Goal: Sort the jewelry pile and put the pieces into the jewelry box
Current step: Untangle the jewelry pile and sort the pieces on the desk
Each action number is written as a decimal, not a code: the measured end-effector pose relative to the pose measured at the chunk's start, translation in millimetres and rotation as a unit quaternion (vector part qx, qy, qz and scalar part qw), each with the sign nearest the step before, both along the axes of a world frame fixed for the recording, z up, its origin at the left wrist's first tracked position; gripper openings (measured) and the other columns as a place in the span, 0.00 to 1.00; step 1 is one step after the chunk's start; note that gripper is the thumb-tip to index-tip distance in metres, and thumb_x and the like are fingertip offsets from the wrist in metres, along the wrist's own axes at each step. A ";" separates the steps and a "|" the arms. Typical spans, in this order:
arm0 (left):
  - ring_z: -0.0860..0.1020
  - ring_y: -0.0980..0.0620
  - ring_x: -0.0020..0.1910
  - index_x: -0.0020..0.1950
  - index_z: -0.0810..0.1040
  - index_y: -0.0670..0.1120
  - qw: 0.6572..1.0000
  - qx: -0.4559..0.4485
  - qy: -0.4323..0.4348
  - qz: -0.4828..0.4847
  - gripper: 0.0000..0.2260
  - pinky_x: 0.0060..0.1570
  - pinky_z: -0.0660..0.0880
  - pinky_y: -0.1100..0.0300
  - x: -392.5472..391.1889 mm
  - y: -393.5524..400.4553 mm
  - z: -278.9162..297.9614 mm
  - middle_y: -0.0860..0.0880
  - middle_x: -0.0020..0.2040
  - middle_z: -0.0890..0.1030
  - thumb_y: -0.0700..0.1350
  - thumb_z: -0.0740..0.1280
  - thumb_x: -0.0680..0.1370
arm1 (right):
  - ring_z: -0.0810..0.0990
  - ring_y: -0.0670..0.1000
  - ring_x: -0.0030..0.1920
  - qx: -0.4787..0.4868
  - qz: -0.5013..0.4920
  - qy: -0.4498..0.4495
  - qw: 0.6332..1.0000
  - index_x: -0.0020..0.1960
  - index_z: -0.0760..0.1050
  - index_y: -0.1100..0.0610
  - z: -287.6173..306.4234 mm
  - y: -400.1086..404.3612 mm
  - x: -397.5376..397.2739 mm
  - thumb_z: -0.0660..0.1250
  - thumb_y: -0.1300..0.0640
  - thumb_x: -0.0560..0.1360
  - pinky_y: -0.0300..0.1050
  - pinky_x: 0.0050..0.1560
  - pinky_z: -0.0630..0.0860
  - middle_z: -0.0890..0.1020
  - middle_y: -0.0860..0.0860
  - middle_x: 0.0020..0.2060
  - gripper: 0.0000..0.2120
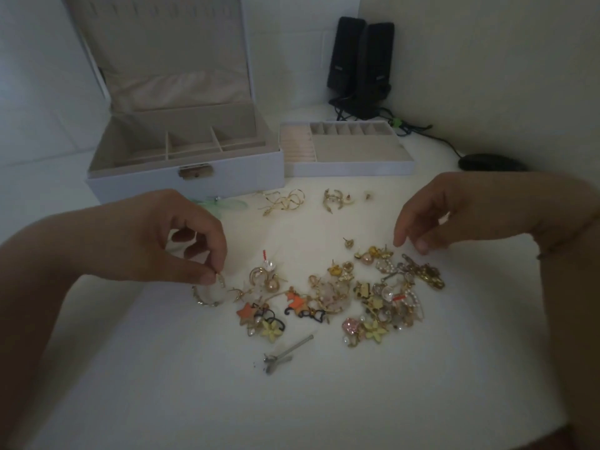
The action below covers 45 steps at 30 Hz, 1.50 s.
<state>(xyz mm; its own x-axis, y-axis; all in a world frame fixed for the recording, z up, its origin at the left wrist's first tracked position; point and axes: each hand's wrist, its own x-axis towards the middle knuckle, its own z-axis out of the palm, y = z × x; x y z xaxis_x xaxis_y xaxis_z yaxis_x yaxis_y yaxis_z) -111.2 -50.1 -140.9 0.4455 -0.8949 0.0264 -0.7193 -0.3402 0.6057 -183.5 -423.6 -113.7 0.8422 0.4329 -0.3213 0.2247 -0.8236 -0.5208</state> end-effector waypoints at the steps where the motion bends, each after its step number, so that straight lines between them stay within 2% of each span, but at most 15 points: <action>1: 0.79 0.51 0.36 0.41 0.83 0.57 1.000 0.000 0.001 -0.002 0.06 0.38 0.74 0.62 0.0 -0.6 -0.6 0.51 0.38 0.83 0.57 0.75 0.69 | 0.78 0.46 0.34 0.004 0.004 -0.042 0.999 0.46 0.81 0.43 -0.2 3.8 0.1 0.71 0.50 0.69 0.37 0.38 0.75 0.82 0.44 0.36 0.06; 2: 0.79 0.51 0.36 0.41 0.83 0.57 1.000 -0.001 0.004 -0.003 0.06 0.39 0.74 0.62 -0.5 -1.3 -0.9 0.52 0.38 0.83 0.56 0.75 0.68 | 0.77 0.46 0.35 0.017 0.015 -0.083 0.996 0.45 0.81 0.43 -0.5 10.9 0.2 0.71 0.46 0.68 0.32 0.38 0.72 0.81 0.44 0.36 0.06; 5: 0.79 0.51 0.36 0.41 0.83 0.58 1.000 -0.001 0.016 -0.013 0.05 0.39 0.73 0.64 -3.4 -3.9 -1.1 0.53 0.38 0.83 0.56 0.75 0.69 | 0.76 0.46 0.41 0.061 0.107 -0.161 0.979 0.46 0.80 0.46 -8.1 39.5 1.0 0.72 0.46 0.69 0.29 0.43 0.68 0.79 0.44 0.40 0.08; 9: 0.79 0.52 0.36 0.42 0.84 0.57 0.999 -0.006 0.028 -0.017 0.05 0.40 0.74 0.62 -4.7 -5.2 -1.8 0.53 0.38 0.83 0.56 0.75 0.70 | 0.71 0.42 0.51 0.044 0.173 -0.146 0.973 0.44 0.81 0.44 -23.7 73.7 -2.5 0.74 0.44 0.67 0.34 0.53 0.64 0.74 0.41 0.46 0.08; 12: 0.79 0.51 0.36 0.42 0.84 0.57 0.999 -0.002 0.035 -0.016 0.05 0.40 0.75 0.59 -5.6 -5.3 -2.4 0.53 0.38 0.83 0.57 0.75 0.69 | 0.69 0.41 0.49 0.041 0.162 -0.183 0.969 0.45 0.80 0.42 -31.0 85.0 -2.9 0.72 0.44 0.69 0.35 0.51 0.64 0.72 0.40 0.44 0.06; 17: 0.78 0.51 0.36 0.41 0.84 0.57 0.999 0.001 0.037 -0.010 0.06 0.39 0.75 0.56 -5.6 -5.9 -1.8 0.52 0.37 0.83 0.57 0.74 0.69 | 0.73 0.43 0.47 0.040 0.148 -0.250 0.956 0.48 0.81 0.46 -35.0 87.0 1.1 0.70 0.53 0.74 0.39 0.50 0.69 0.78 0.42 0.43 0.04; 22: 0.78 0.51 0.36 0.42 0.84 0.57 0.999 -0.010 0.038 -0.004 0.06 0.39 0.75 0.61 -6.3 -5.9 -0.3 0.52 0.37 0.83 0.56 0.74 0.69 | 0.71 0.43 0.48 0.070 0.167 -0.202 0.963 0.43 0.82 0.46 -28.0 84.6 -4.1 0.74 0.51 0.70 0.34 0.52 0.63 0.74 0.41 0.44 0.03; 25: 0.79 0.51 0.36 0.44 0.84 0.56 0.999 -0.017 0.040 -0.005 0.07 0.38 0.75 0.61 -6.9 -6.4 0.5 0.52 0.38 0.83 0.55 0.74 0.69 | 0.69 0.43 0.50 0.036 0.182 -0.214 0.959 0.44 0.82 0.43 -29.9 87.9 -5.1 0.73 0.45 0.68 0.38 0.51 0.66 0.72 0.39 0.45 0.06; 28: 0.79 0.51 0.37 0.45 0.84 0.54 0.999 -0.019 0.046 -0.008 0.07 0.39 0.76 0.58 -8.4 -7.1 0.5 0.52 0.39 0.84 0.53 0.74 0.70 | 0.69 0.43 0.50 0.007 0.169 -0.229 0.959 0.44 0.82 0.41 -31.9 92.6 -3.0 0.72 0.42 0.68 0.39 0.51 0.67 0.72 0.39 0.45 0.07; 32: 0.78 0.55 0.36 0.45 0.84 0.54 0.998 -0.019 0.055 -0.005 0.06 0.39 0.75 0.60 -8.8 -7.6 -0.2 0.53 0.39 0.84 0.52 0.74 0.70 | 0.69 0.43 0.50 0.005 0.181 -0.220 0.958 0.42 0.82 0.42 -32.2 95.4 -4.4 0.72 0.44 0.70 0.40 0.51 0.69 0.73 0.40 0.45 0.03; 36: 0.77 0.53 0.36 0.44 0.84 0.54 0.998 -0.017 0.053 0.004 0.05 0.39 0.74 0.62 -7.8 -7.0 0.6 0.52 0.39 0.83 0.49 0.76 0.70 | 0.74 0.47 0.49 0.075 0.178 -0.159 0.968 0.43 0.81 0.47 -19.7 89.7 -10.9 0.71 0.50 0.72 0.38 0.52 0.69 0.76 0.42 0.45 0.02; 38: 0.77 0.54 0.35 0.45 0.84 0.52 0.998 -0.021 0.055 0.002 0.05 0.38 0.74 0.62 -8.8 -7.7 1.9 0.53 0.38 0.83 0.49 0.76 0.71 | 0.77 0.50 0.45 0.096 0.173 -0.131 0.972 0.45 0.80 0.49 -15.2 85.8 -11.4 0.70 0.51 0.74 0.40 0.47 0.73 0.79 0.44 0.43 0.02; 40: 0.76 0.54 0.34 0.46 0.84 0.53 0.997 -0.030 0.071 -0.001 0.06 0.37 0.75 0.59 -10.2 -7.9 3.2 0.53 0.38 0.83 0.50 0.75 0.71 | 0.78 0.50 0.42 0.082 0.153 -0.109 0.979 0.45 0.79 0.47 -15.3 83.8 -9.8 0.68 0.50 0.74 0.39 0.43 0.74 0.80 0.42 0.41 0.02; 45: 0.79 0.50 0.33 0.47 0.84 0.51 0.988 -0.080 0.129 0.004 0.10 0.37 0.77 0.60 -10.8 -7.9 2.7 0.49 0.38 0.83 0.53 0.76 0.70 | 0.75 0.51 0.42 0.071 0.148 -0.141 0.976 0.47 0.78 0.46 -21.0 87.3 -6.4 0.65 0.50 0.77 0.40 0.43 0.73 0.77 0.41 0.45 0.03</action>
<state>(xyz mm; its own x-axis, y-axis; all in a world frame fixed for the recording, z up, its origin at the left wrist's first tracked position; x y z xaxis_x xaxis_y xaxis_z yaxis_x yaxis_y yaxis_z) -122.1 -58.0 -138.1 0.4637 -0.8845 0.0516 -0.5311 -0.2309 0.8152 -190.0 -336.4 -134.7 0.7199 0.6939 -0.0144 0.5926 -0.6253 -0.5078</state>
